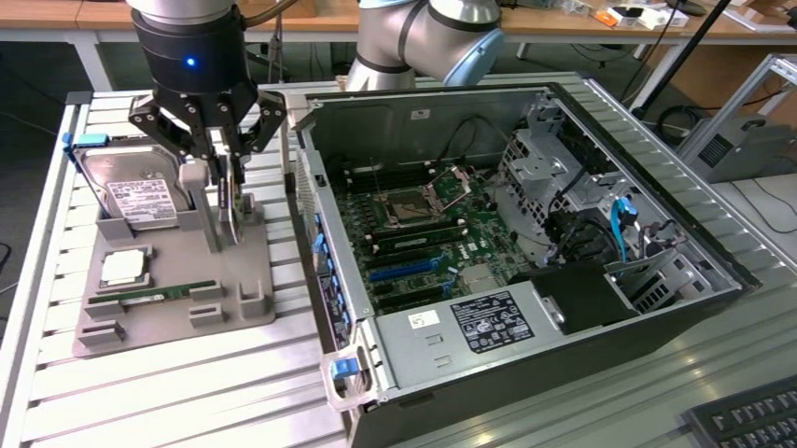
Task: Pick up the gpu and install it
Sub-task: 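Pick up the gpu and move the gpu toward the slot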
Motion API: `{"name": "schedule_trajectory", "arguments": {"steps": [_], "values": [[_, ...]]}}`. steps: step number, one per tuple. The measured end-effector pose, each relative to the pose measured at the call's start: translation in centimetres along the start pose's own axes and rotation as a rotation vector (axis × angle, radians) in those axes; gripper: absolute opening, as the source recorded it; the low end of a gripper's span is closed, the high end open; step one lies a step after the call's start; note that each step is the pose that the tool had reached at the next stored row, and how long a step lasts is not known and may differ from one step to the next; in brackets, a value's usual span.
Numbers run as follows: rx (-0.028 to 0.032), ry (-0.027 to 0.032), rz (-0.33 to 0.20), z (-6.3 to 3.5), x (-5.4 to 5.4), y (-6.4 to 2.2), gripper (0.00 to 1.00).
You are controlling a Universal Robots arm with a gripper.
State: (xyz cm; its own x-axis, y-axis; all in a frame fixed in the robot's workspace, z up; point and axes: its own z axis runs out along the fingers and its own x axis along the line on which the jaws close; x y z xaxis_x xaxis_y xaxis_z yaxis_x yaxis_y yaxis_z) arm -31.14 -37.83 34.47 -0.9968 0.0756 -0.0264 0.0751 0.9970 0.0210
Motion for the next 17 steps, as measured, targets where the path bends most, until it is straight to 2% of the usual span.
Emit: {"name": "schedule_trajectory", "arguments": {"steps": [3, 17], "values": [[-0.0042, 0.0005, 0.000, -0.17, -0.01, 0.00, 0.27], [-0.0088, 0.0008, 0.000, -0.45, -0.01, 0.00, 0.27]]}}
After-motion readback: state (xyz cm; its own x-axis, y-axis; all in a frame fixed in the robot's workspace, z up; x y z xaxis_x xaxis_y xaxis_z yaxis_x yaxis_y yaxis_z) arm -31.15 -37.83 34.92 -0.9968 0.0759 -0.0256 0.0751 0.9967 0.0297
